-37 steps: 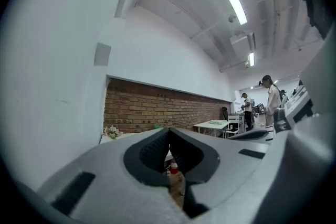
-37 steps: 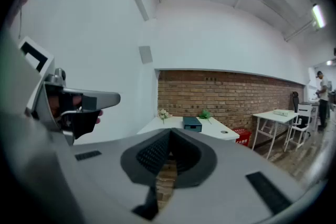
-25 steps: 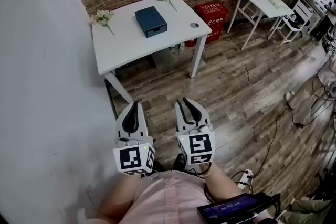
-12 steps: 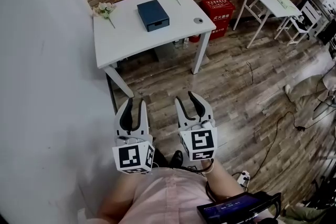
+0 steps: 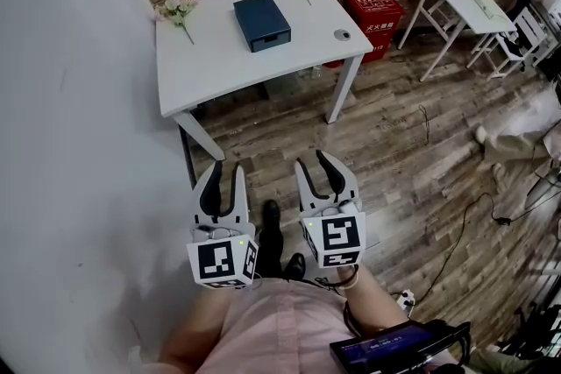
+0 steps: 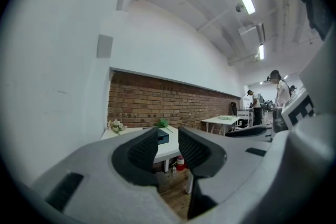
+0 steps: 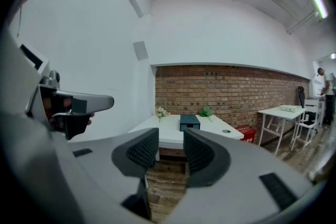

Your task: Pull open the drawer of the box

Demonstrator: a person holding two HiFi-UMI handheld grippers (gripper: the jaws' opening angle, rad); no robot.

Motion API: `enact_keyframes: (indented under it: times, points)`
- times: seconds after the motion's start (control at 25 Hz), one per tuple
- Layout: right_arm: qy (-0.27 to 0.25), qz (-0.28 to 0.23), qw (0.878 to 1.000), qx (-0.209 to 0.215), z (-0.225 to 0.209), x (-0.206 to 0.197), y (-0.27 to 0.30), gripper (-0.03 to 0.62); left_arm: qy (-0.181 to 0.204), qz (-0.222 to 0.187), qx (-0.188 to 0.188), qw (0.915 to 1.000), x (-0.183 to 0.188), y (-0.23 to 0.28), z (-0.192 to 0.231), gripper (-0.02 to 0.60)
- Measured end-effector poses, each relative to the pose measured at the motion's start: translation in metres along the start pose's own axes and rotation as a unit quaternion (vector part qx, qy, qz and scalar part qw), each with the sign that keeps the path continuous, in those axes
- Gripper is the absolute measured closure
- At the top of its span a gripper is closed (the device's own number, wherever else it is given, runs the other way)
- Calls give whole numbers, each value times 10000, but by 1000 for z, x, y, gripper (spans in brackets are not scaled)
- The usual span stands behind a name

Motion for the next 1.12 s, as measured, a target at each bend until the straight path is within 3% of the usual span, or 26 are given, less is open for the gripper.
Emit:
enact_keyframes:
  times: [0.48,0.8,1.12]
  points:
    - [84,230,9997,-8,-4,-4,137,453,-201,302,-132,9993,-29,120,83,460]
    - [98,87,9999,-101,-9,26,216,464,-108,86,-299,9995,-7,193,130,460]
    - [-17,-187,9996,-224,-15,59,255,471,-33,-146,-431,9990,12,231,155,465]
Point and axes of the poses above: the fingertips, and each gripper's own axes: y forward along the fingers, z to its left, x out of its top, the point moved 3 cm from there along -y, backward along the fingers, and after that the axes turned 12 degrees about -x, right-handed, at the moved point
